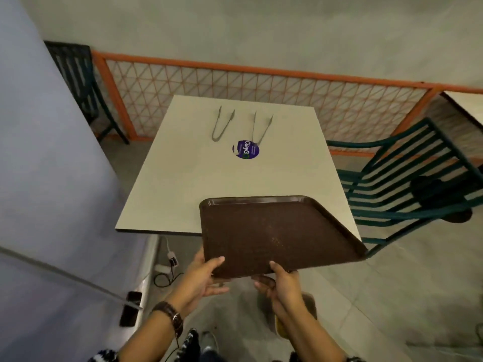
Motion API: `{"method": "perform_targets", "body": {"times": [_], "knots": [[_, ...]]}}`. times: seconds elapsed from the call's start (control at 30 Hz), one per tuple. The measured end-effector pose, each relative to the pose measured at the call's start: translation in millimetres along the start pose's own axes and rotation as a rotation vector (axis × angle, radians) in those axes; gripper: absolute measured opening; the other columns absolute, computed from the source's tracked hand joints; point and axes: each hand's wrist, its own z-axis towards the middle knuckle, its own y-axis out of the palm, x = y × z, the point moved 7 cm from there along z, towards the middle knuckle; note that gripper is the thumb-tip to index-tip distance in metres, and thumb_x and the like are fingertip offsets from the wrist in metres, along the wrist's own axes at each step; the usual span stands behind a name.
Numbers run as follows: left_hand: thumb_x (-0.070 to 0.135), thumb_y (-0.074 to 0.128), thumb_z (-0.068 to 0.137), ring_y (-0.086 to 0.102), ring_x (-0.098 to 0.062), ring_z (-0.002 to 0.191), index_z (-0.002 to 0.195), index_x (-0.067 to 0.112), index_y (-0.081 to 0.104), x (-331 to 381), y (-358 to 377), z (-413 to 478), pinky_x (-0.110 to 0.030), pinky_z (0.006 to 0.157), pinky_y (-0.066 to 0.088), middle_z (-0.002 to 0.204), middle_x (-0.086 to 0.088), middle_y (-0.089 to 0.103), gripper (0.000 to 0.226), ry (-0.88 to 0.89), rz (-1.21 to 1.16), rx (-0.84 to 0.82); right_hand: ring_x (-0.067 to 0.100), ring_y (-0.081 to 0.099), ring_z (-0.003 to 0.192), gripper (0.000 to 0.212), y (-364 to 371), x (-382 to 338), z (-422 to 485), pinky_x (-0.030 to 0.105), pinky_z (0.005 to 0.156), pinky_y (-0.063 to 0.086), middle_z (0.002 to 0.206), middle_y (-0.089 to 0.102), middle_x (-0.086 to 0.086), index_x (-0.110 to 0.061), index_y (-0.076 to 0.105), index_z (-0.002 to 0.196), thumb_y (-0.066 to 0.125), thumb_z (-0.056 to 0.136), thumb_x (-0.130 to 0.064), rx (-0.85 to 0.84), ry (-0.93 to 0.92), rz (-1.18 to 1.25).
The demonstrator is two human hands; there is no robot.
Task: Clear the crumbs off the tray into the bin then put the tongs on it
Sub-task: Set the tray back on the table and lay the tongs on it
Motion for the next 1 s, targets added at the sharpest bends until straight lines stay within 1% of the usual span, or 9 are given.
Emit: {"method": "perform_targets", "body": {"times": [0.17, 0.23, 0.3, 0.47, 0.6, 0.67, 0.77, 0.9, 1.0], "knots": [[-0.017, 0.031, 0.091, 0.052, -0.040, 0.115, 0.142, 0.018, 0.030, -15.1, -26.8, 36.6, -0.033, 0.062, 0.056, 0.139, -0.019, 0.043, 0.062, -0.039, 0.021, 0.097, 0.034, 0.071, 0.080, 0.041, 10.8, 42.4, 25.9, 0.044, 0.058, 0.059, 0.116, 0.058, 0.019, -0.023, 0.030, 0.126, 0.054, 0.093, -0.023, 0.030, 0.102, -0.045], [-0.020, 0.036, 0.088, 0.058, -0.033, 0.100, 0.137, 0.016, 0.037, -15.9, -38.7, 49.6, -0.027, 0.056, 0.057, 0.128, -0.018, 0.051, 0.061, 0.010, 0.092, 0.101, 0.036, 0.070, 0.083, 0.041, 1.7, 46.0, 33.4, 0.047, 0.064, 0.059, 0.112, 0.059, 0.019, -0.022, 0.031, 0.127, 0.055, 0.093, -0.026, 0.050, 0.156, -0.061], [-0.012, 0.050, 0.086, 0.060, -0.023, 0.090, 0.133, 0.022, 0.040, -15.3, -48.6, 61.1, -0.031, 0.069, 0.057, 0.123, -0.016, 0.056, 0.059, 0.051, 0.205, 0.112, 0.037, 0.067, 0.083, 0.036, -16.5, 41.6, 45.1, 0.045, 0.058, 0.057, 0.104, 0.060, 0.017, -0.014, 0.035, 0.128, 0.050, 0.096, -0.022, 0.106, 0.152, -0.052], [0.024, 0.072, 0.076, 0.060, -0.022, 0.101, 0.128, 0.028, 0.041, -6.7, -67.3, 86.9, -0.040, 0.093, 0.050, 0.116, -0.008, 0.062, 0.061, 0.138, 0.542, 0.174, 0.039, 0.062, 0.073, 0.042, -68.9, 6.5, 66.0, 0.038, 0.040, 0.055, 0.105, 0.059, 0.026, -0.003, 0.034, 0.136, 0.045, 0.095, -0.004, 0.285, 0.019, 0.000], [0.057, 0.062, 0.056, 0.060, -0.022, 0.098, 0.139, 0.034, 0.030, -36.9, -97.6, 154.5, -0.039, 0.090, 0.053, 0.116, -0.008, 0.055, 0.092, 0.132, 0.789, 0.180, 0.039, 0.066, 0.073, 0.065, -109.6, -26.9, 83.2, 0.033, 0.036, 0.050, 0.124, 0.051, 0.032, -0.016, 0.006, 0.148, 0.040, 0.096, 0.000, 0.451, -0.071, -0.087], [0.048, 0.061, 0.066, 0.059, -0.021, 0.093, 0.148, 0.026, 0.017, -30.9, -91.9, 161.3, -0.034, 0.090, 0.052, 0.123, -0.012, 0.046, 0.095, 0.109, 0.930, 0.157, 0.036, 0.067, 0.065, 0.068, -115.8, -36.7, 94.6, 0.033, 0.038, 0.053, 0.116, 0.055, 0.033, -0.031, 0.002, 0.148, 0.037, 0.097, -0.001, 0.423, -0.083, -0.120], [0.027, 0.064, 0.081, 0.055, -0.017, 0.083, 0.149, 0.019, 0.007, 5.5, -57.2, 146.8, -0.023, 0.081, 0.047, 0.122, -0.011, 0.040, 0.089, 0.163, 1.005, 0.106, 0.039, 0.065, 0.075, 0.066, -122.3, -55.6, 112.4, 0.039, 0.051, 0.055, 0.103, 0.059, 0.028, -0.031, 0.015, 0.147, 0.041, 0.096, 0.001, 0.427, -0.101, -0.241], [0.033, 0.062, 0.084, 0.057, -0.016, 0.086, 0.149, 0.019, 0.002, 25.7, -29.2, 174.9, -0.023, 0.084, 0.049, 0.116, -0.006, 0.042, 0.090, 0.208, 1.103, 0.036, 0.041, 0.063, 0.074, 0.064, -136.2, -88.1, 140.7, 0.048, 0.065, 0.054, 0.102, 0.058, 0.027, -0.030, 0.020, 0.147, 0.038, 0.096, 0.005, 0.479, -0.116, -0.265], [0.040, 0.059, 0.085, 0.058, -0.017, 0.093, 0.149, 0.021, -0.001, 38.0, -8.2, 198.8, -0.024, 0.085, 0.049, 0.120, -0.007, 0.043, 0.089, 0.190, 1.204, 0.035, 0.037, 0.061, 0.067, 0.065, -146.7, -112.6, 161.1, 0.042, 0.057, 0.054, 0.102, 0.057, 0.028, -0.029, 0.021, 0.147, 0.039, 0.095, 0.006, 0.513, -0.107, -0.233]]}}
